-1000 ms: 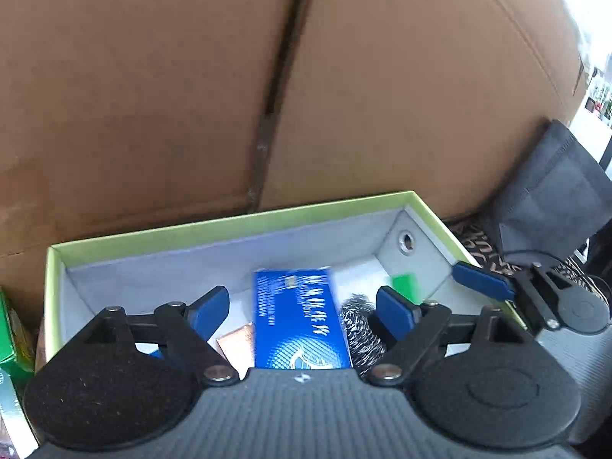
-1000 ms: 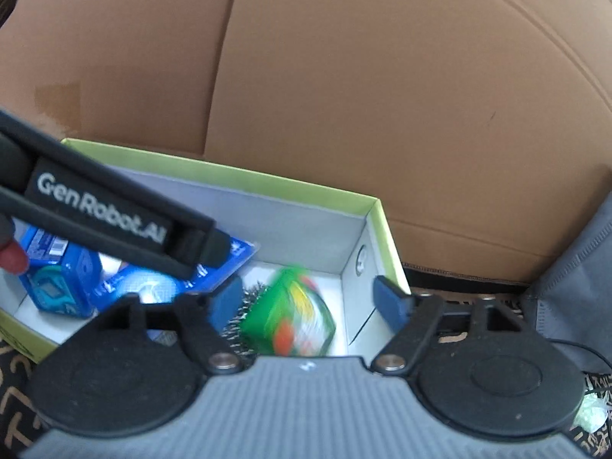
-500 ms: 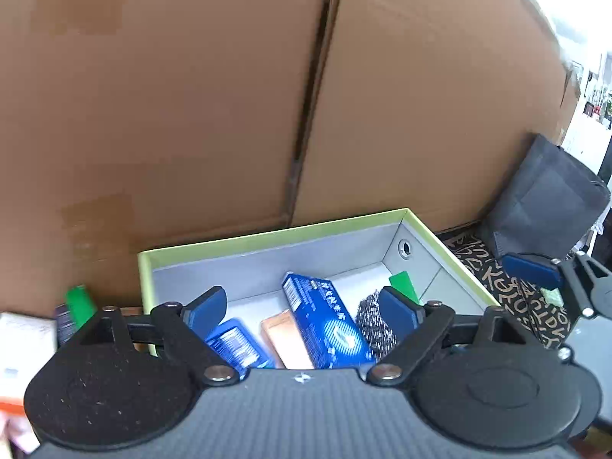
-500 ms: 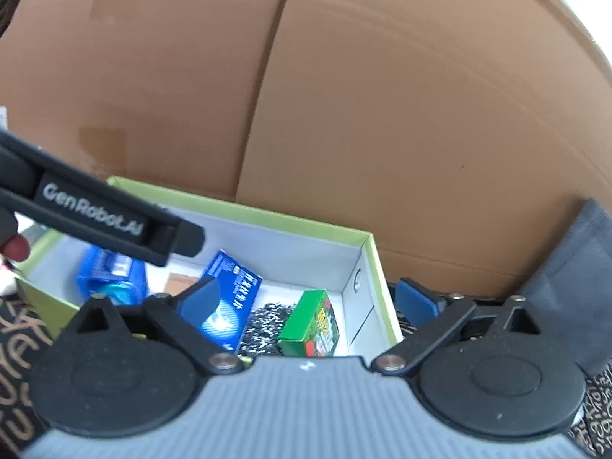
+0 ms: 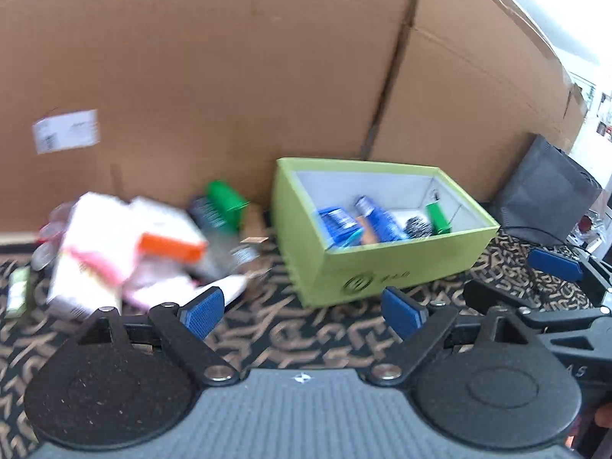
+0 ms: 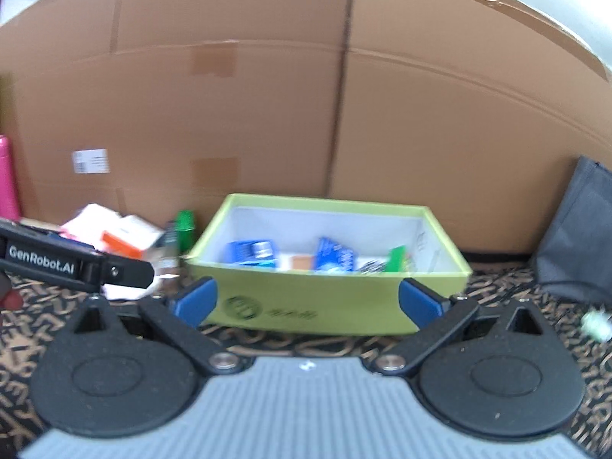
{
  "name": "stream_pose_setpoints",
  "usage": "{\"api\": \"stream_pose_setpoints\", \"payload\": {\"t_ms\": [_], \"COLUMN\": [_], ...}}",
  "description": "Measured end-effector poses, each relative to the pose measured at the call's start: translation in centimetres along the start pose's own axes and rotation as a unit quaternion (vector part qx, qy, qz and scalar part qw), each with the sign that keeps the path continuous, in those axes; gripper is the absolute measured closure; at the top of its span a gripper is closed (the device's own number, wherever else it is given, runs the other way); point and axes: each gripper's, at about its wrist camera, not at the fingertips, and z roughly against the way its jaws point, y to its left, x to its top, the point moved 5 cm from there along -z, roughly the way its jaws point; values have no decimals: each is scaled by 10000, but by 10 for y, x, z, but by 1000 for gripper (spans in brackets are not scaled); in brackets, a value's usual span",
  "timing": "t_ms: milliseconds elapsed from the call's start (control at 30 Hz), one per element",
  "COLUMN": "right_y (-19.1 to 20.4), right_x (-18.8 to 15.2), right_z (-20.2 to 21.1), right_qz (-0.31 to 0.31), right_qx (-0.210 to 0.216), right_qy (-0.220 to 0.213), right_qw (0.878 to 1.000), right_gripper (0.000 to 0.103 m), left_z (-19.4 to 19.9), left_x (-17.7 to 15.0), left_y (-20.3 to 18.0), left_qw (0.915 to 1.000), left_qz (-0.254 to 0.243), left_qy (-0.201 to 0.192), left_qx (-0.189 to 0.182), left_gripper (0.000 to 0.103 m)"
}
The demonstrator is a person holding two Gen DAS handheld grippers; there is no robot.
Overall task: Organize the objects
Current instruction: 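Move both tools back toward the pile, then grasp the yellow medicine box with the left tool while the right tool grasps the white box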
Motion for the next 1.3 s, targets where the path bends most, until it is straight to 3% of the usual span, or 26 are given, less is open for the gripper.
{"api": "stream_pose_setpoints", "payload": {"t_ms": [67, 400, 567, 767, 800, 833, 900, 1000, 1200, 1300], "right_y": [17, 106, 141, 160, 162, 165, 171, 180, 196, 197], "right_x": [-12, -62, -71, -60, -57, -53, -43, -26, 7, 13], "right_z": [13, -11, -26, -39, -42, -46, -56, -76, -138, -171], "right_qz": [-45, -225, -227, -70, -44, -19, 46, 125, -63, -300], "right_qx": [149, 989, 1252, 1209, 1215, 1227, 1264, 1293, 1363, 1410], "right_qy": [-15, 461, 690, 597, 586, 580, 529, 428, 395, 616], "right_qw": [9999, 9938, 9895, 9908, 9909, 9907, 9906, 9906, 9899, 9876], "right_gripper": [0, 0, 0, 2, 4, 5, 7, 12, 13, 13], "left_z": [12, 40, 25, -11, -17, -22, -28, -18, 33, 59], "left_x": [-14, -47, -38, -14, -12, -10, -6, -6, -43, -69], "left_y": [19, 116, 159, 188, 191, 192, 193, 192, 203, 211], "left_qw": [9998, 9929, 9863, 9826, 9828, 9842, 9903, 9912, 9816, 9769], "left_qz": [130, 751, 1073, 1294, 1298, 1274, 1179, 1275, 1752, 1919], "left_qy": [-28, -2, 12, -20, 26, 86, 137, 249, 566, 666], "left_qx": [133, 927, 1250, 1335, 1316, 1229, 726, 258, -510, -658], "left_gripper": [11, 11, 11, 16, 30, 35, 70, 83, 83, 78]}}
